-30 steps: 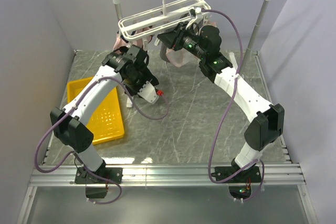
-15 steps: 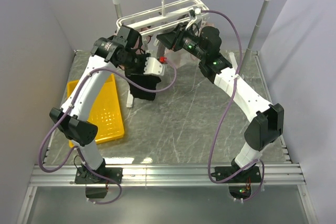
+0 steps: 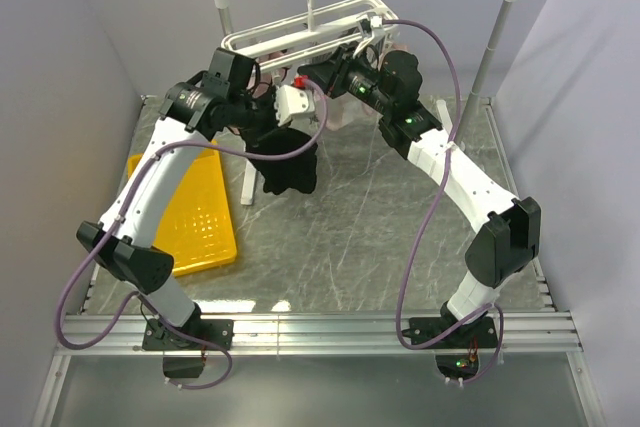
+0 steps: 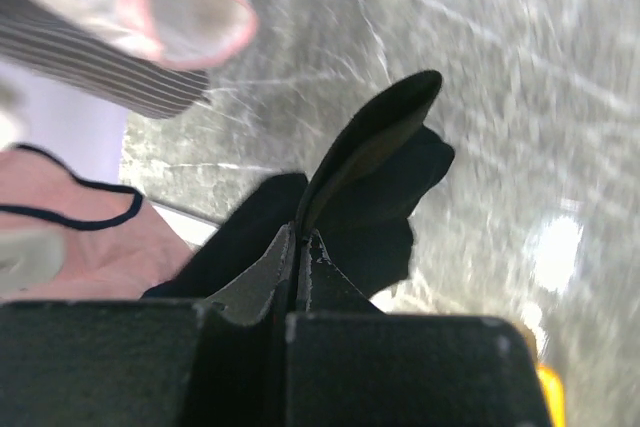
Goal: Clip the underwear to the hanger
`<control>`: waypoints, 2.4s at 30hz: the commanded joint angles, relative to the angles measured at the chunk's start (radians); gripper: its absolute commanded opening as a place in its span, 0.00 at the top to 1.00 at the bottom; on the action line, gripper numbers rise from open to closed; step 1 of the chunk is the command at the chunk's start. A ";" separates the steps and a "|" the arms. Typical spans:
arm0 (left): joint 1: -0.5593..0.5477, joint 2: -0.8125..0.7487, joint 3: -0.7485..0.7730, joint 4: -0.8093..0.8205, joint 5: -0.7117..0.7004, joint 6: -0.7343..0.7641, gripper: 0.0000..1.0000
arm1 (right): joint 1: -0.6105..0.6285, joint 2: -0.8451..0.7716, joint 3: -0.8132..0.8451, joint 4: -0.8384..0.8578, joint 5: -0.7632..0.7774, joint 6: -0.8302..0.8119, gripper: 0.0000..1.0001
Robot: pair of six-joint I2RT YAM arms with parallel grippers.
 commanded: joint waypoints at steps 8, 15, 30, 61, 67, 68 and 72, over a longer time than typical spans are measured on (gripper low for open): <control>0.000 0.016 0.133 0.104 -0.097 -0.263 1.00 | 0.008 -0.019 -0.024 0.030 -0.058 -0.044 1.00; -0.003 0.069 0.220 0.098 -0.167 -0.321 1.00 | 0.007 -0.021 -0.035 0.045 -0.084 -0.061 1.00; -0.015 0.099 0.257 0.147 -0.219 -0.352 1.00 | 0.010 -0.022 -0.047 0.053 -0.101 -0.087 1.00; -0.036 0.063 0.185 0.263 -0.276 -0.311 1.00 | 0.008 -0.027 -0.082 0.098 -0.190 -0.151 1.00; -0.033 0.048 0.164 0.283 -0.268 -0.295 1.00 | 0.007 -0.024 -0.084 0.096 -0.207 -0.159 1.00; -0.033 0.039 0.156 0.293 -0.271 -0.298 1.00 | 0.007 -0.024 -0.084 0.096 -0.211 -0.161 1.00; -0.033 0.023 0.130 0.311 -0.266 -0.285 1.00 | 0.008 -0.027 -0.084 0.092 -0.210 -0.174 1.00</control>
